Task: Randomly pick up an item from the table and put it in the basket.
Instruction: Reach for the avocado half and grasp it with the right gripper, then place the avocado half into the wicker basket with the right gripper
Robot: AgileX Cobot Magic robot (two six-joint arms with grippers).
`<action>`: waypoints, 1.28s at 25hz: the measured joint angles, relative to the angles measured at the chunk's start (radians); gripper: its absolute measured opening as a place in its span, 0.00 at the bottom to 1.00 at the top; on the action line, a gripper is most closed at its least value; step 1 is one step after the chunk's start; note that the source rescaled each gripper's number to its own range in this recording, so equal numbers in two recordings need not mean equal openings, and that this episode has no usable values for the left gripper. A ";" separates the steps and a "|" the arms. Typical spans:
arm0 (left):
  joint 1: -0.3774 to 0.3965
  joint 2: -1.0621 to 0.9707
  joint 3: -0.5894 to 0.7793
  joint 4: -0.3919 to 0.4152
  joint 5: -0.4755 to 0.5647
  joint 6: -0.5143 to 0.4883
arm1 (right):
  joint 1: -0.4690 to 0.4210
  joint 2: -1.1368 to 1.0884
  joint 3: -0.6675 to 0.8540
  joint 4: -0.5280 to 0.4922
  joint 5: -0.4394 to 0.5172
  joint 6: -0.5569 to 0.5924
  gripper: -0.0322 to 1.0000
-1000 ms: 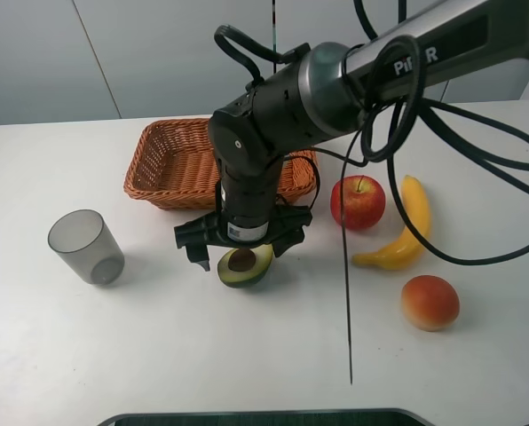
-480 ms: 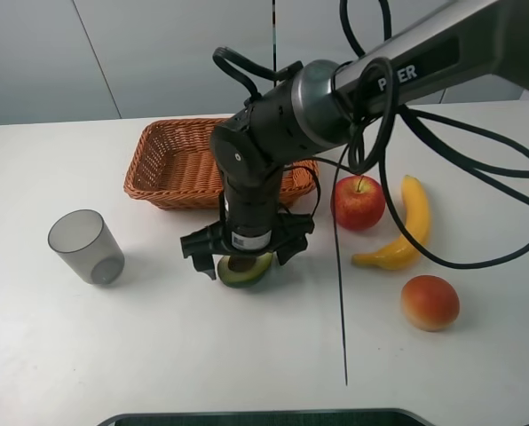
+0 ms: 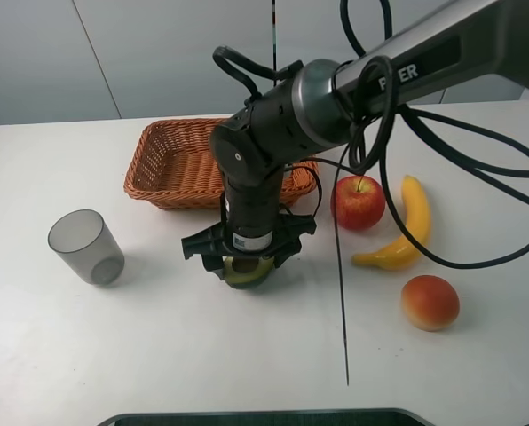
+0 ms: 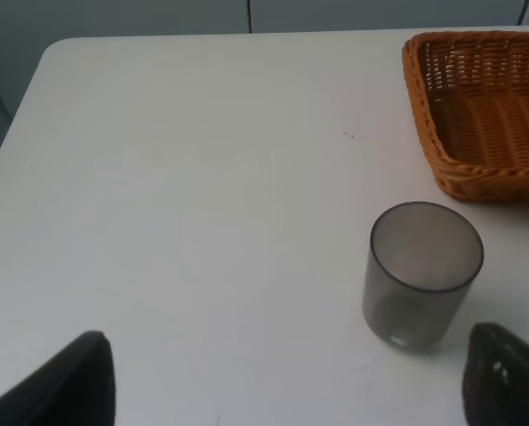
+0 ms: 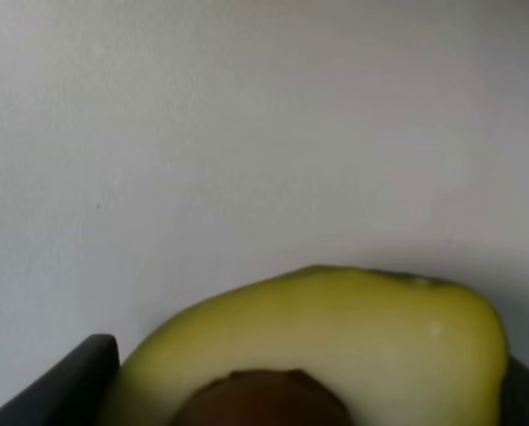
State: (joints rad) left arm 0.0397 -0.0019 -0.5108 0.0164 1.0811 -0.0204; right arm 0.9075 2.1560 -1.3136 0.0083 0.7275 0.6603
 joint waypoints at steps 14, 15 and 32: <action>0.000 0.000 0.000 0.000 0.000 0.000 | 0.000 -0.012 0.000 0.002 0.006 0.006 0.04; 0.000 0.000 0.000 0.000 0.000 0.000 | 0.000 -0.024 0.000 0.002 0.008 0.006 0.04; 0.000 0.000 0.000 0.000 0.000 0.004 | -0.071 -0.232 -0.090 -0.116 0.013 -0.024 0.04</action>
State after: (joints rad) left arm 0.0397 -0.0019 -0.5108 0.0164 1.0811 -0.0165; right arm 0.8368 1.9245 -1.4039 -0.1076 0.7405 0.6359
